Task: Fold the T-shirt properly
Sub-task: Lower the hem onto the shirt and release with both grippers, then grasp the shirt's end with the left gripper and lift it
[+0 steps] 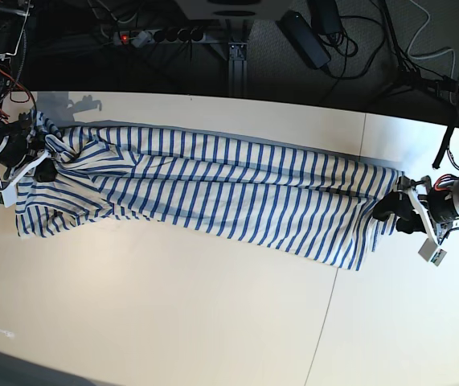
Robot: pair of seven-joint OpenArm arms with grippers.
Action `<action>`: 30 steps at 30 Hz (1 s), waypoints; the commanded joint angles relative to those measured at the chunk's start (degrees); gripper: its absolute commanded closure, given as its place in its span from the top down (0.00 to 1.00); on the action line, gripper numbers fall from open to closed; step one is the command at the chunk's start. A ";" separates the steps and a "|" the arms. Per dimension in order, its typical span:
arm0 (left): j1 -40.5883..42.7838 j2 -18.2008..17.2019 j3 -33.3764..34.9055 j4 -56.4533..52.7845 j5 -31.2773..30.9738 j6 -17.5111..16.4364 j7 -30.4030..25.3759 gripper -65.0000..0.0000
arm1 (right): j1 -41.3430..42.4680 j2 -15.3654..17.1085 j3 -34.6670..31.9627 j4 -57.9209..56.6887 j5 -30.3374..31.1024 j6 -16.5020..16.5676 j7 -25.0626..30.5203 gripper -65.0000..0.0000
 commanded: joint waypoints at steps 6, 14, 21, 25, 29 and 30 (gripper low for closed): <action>-1.09 2.03 -0.48 0.76 5.16 4.07 -2.75 0.72 | -0.20 0.15 -0.59 -0.28 -1.86 3.69 -3.19 0.00; -1.25 2.56 -0.48 0.70 13.38 9.25 -7.48 0.72 | -0.20 0.17 -0.59 -0.28 -1.86 3.69 -3.21 0.00; -1.25 3.08 -0.48 -2.80 13.44 9.31 -7.69 0.72 | -0.20 0.17 -0.59 -0.28 -1.68 3.69 -3.19 0.00; -1.22 3.82 -0.48 -6.29 14.78 9.64 -10.43 0.72 | -0.20 0.15 -0.59 -0.28 -1.64 3.72 -3.19 0.00; -1.20 3.82 -0.48 -7.82 14.69 9.62 -9.75 0.72 | -0.20 0.15 -0.59 -0.28 -1.64 3.72 -3.19 0.00; -1.20 3.85 -0.48 -7.85 14.64 9.60 -8.94 0.72 | -0.20 0.15 -0.59 -0.28 -1.60 3.72 -3.21 0.00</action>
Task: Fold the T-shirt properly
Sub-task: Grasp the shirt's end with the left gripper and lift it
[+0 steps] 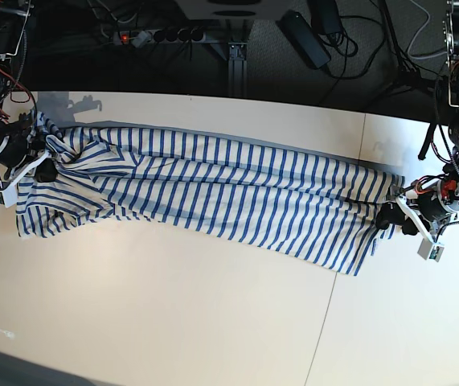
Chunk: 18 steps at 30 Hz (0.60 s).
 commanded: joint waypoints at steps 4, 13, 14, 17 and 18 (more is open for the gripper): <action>-0.39 -0.76 -0.17 -0.04 -3.43 -1.64 6.19 0.72 | -0.20 0.15 -0.59 -0.28 -1.62 3.72 -3.26 0.00; -0.39 3.93 1.79 -0.07 -6.16 -4.07 12.04 0.72 | -0.20 0.15 -0.59 -0.28 -0.57 3.72 -3.28 0.00; -0.39 4.28 2.69 -0.07 -6.03 -4.07 12.04 0.72 | -0.20 0.15 -0.59 -0.28 -0.59 3.72 -3.45 0.00; -0.39 4.74 4.87 -0.07 -6.01 -4.07 11.58 0.72 | -0.20 0.15 -0.59 -0.28 -0.61 3.72 -3.96 0.00; -0.39 4.74 5.40 -0.07 -6.03 -4.07 10.88 0.72 | -0.22 0.15 -0.59 -0.28 -0.61 3.72 -4.00 0.00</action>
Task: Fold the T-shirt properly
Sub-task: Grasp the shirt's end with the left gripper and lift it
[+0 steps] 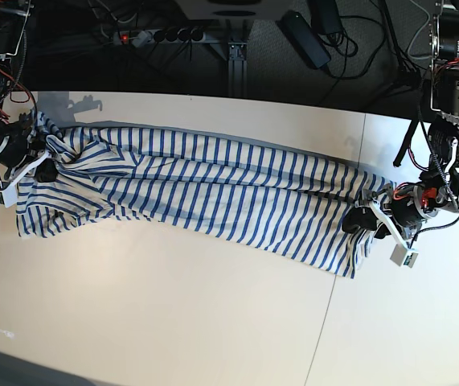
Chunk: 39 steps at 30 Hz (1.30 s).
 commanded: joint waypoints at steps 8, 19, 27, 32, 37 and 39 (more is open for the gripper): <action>0.72 0.11 1.03 -0.55 2.05 -0.76 -2.47 0.00 | -0.20 0.17 -0.57 -0.28 -0.48 3.72 -3.78 0.00; 0.26 0.11 0.90 -0.52 3.23 -3.17 -3.98 0.00 | -0.20 0.20 -0.13 5.05 6.49 3.72 -3.67 0.00; -3.19 -0.20 -0.42 -0.52 3.23 -3.17 -3.30 0.00 | -0.22 0.20 -0.13 6.08 6.47 3.74 -6.25 0.00; -6.10 -0.17 -1.46 0.11 3.17 -3.15 1.90 0.00 | -0.35 0.17 -0.13 6.08 6.51 3.72 -6.21 0.00; -4.90 -0.22 -1.44 11.15 3.17 -3.13 6.82 0.00 | -0.35 0.15 -0.13 6.05 6.47 3.72 -5.99 0.00; -4.20 -0.52 -1.44 16.83 5.64 -2.82 6.88 0.00 | -0.35 0.15 -0.13 6.05 6.16 3.72 -6.01 0.00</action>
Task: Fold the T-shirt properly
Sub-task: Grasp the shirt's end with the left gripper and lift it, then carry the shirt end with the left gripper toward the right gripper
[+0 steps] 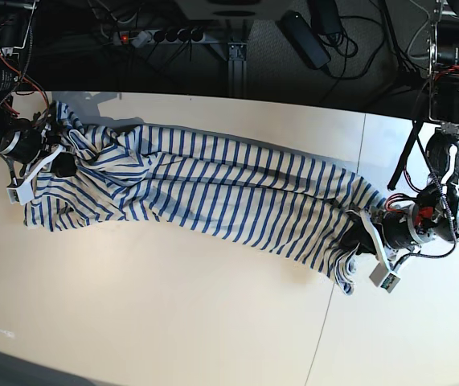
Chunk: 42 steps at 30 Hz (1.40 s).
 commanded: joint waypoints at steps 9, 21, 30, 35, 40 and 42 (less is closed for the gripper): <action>-1.51 -5.62 -0.46 8.81 6.21 3.93 -3.30 0.00 | 0.28 0.94 0.11 0.50 -5.42 3.61 -0.79 0.00; -2.93 -10.14 -0.50 8.81 8.09 6.08 -4.31 0.00 | 0.13 0.92 0.11 0.48 -7.41 3.61 -1.20 0.00; -2.91 -7.23 -0.50 11.61 -4.26 6.05 3.10 0.00 | 0.15 0.63 0.11 0.48 -2.45 3.63 -1.18 0.00; 0.11 -3.39 -0.48 20.96 -9.05 5.29 3.15 0.00 | 0.15 -0.72 0.09 0.46 -2.47 3.63 -1.18 0.00; 5.46 2.10 0.59 26.84 -8.68 4.90 1.97 0.00 | 0.17 -1.92 0.09 0.46 -2.51 3.63 -0.79 0.00; 6.54 4.94 2.67 26.86 -6.80 4.92 1.49 0.00 | 0.15 -1.97 0.07 0.46 -2.47 3.63 -0.76 0.00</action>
